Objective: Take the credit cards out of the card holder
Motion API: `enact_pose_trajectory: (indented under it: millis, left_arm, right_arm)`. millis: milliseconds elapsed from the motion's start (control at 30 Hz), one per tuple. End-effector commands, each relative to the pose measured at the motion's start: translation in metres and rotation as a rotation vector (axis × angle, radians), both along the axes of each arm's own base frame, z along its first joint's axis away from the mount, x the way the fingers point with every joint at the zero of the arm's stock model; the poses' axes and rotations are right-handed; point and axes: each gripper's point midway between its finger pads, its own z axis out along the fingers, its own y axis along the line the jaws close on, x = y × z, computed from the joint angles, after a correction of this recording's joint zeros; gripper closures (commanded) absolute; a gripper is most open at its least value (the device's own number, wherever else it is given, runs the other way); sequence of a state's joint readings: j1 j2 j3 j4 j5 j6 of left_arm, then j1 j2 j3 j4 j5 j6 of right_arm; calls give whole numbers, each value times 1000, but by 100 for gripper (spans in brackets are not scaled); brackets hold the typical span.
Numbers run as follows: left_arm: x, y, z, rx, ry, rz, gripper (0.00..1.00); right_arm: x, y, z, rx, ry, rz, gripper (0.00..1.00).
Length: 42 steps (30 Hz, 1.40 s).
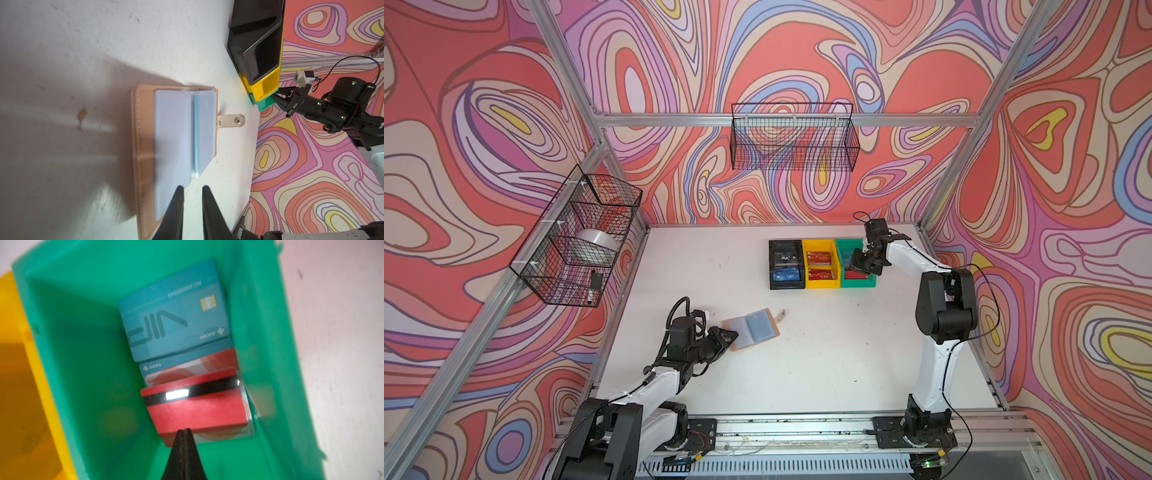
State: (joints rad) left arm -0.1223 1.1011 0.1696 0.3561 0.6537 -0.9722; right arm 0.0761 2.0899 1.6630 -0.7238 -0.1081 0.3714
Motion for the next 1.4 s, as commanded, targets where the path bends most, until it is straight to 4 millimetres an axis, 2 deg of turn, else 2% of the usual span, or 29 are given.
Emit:
enact_pose_trajectory:
  millis: [0, 67, 200, 367, 500, 700, 900, 1200, 1367]
  left_arm:
    - [5, 1, 5, 0, -20, 2, 80]
    - [5, 1, 6, 0, -22, 3, 80]
    - [5, 2, 5, 4, -20, 6, 80]
    - [6, 1, 1, 9, -6, 2, 80]
    - [6, 2, -8, 15, 17, 0, 80]
    - [5, 2, -17, 18, 41, 0, 81]
    - [2, 4, -19, 40, 52, 2, 81]
    - [-2, 8, -24, 69, 67, 6, 81]
    - [-3, 8, -26, 78, 73, 4, 81]
  right_arm:
    - [9, -4, 10, -13, -10, 8, 100]
    - [10, 3, 20, 24, -31, 23, 100]
    - [0, 33, 45, 192, -113, 105, 100]
    - [-39, 81, 73, 477, -180, 234, 100]
    - [-79, 120, 82, 570, -194, 364, 100]
    - [-125, 181, 53, 576, -114, 517, 100]
    - [-142, 227, 24, 580, -56, 582, 100]
    - [-160, 277, -15, 531, 37, 667, 100]
    - [-164, 292, -26, 511, 56, 688, 100]
